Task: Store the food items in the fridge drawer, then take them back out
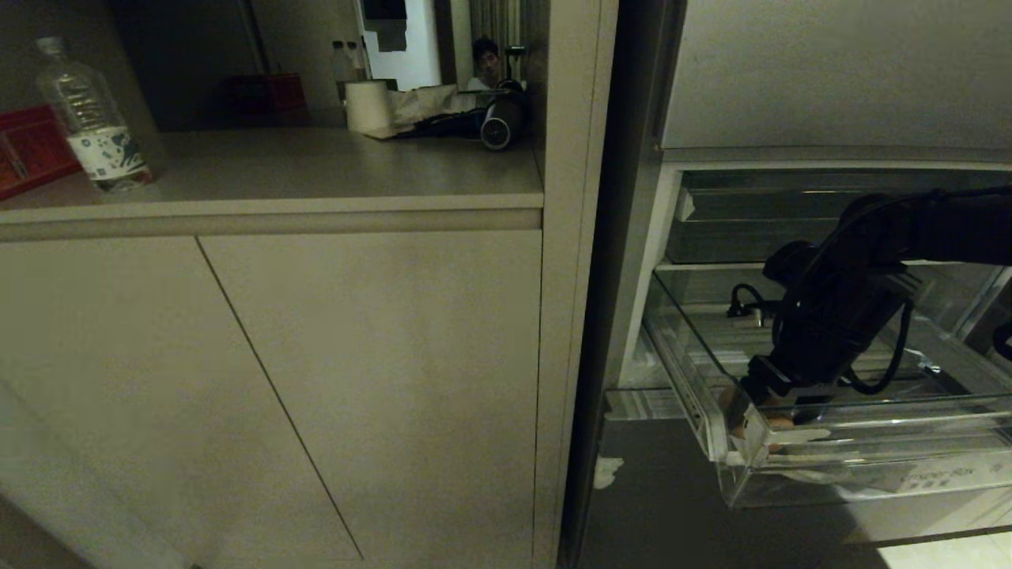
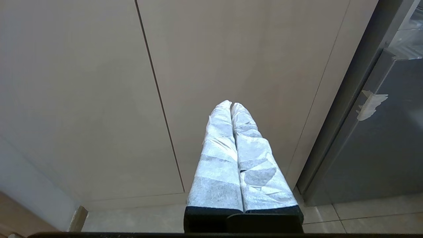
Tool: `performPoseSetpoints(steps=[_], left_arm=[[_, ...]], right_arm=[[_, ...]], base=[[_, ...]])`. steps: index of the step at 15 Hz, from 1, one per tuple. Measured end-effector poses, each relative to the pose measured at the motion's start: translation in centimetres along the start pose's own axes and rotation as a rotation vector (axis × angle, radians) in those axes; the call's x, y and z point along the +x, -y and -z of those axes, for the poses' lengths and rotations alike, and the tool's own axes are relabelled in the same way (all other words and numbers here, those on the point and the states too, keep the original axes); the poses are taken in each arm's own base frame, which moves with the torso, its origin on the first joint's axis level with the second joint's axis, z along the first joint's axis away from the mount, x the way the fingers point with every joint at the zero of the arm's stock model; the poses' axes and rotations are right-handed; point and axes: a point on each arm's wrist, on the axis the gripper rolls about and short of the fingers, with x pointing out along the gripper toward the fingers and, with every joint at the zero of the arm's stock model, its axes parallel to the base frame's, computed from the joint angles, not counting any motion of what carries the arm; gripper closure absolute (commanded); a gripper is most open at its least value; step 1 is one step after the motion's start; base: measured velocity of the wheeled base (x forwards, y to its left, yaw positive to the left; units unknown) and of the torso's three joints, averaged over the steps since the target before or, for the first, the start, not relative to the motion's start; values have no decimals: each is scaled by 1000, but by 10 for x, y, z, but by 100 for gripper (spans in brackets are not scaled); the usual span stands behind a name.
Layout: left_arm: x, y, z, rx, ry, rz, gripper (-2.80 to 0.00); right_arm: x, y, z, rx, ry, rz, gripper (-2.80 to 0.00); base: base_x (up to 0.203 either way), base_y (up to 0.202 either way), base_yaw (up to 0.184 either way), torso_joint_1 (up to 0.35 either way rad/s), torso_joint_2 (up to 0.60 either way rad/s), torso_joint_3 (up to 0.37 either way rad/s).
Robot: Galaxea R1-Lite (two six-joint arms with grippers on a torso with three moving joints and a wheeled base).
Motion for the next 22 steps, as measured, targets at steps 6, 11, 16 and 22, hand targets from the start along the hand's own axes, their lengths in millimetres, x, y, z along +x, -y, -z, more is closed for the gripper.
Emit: performPoseSetpoints(steps=[6,11,16,22], left_arm=[[0,0,0,0,0,0,0],[0,0,0,0,0,0,0],[0,0,0,0,0,0,0],[0,0,0,0,0,0,0]], right_arm=[[4,0,2,7,-22,-7,0],[-3,0,7,12,-6,-4,0],[-33,4,15,24,94,12,0],[-75,14,37,67,223,41,0]], base=[[0,0,0,0,0,0],[0,0,0,0,0,0],[0,0,0,0,0,0],[0,0,0,0,0,0]])
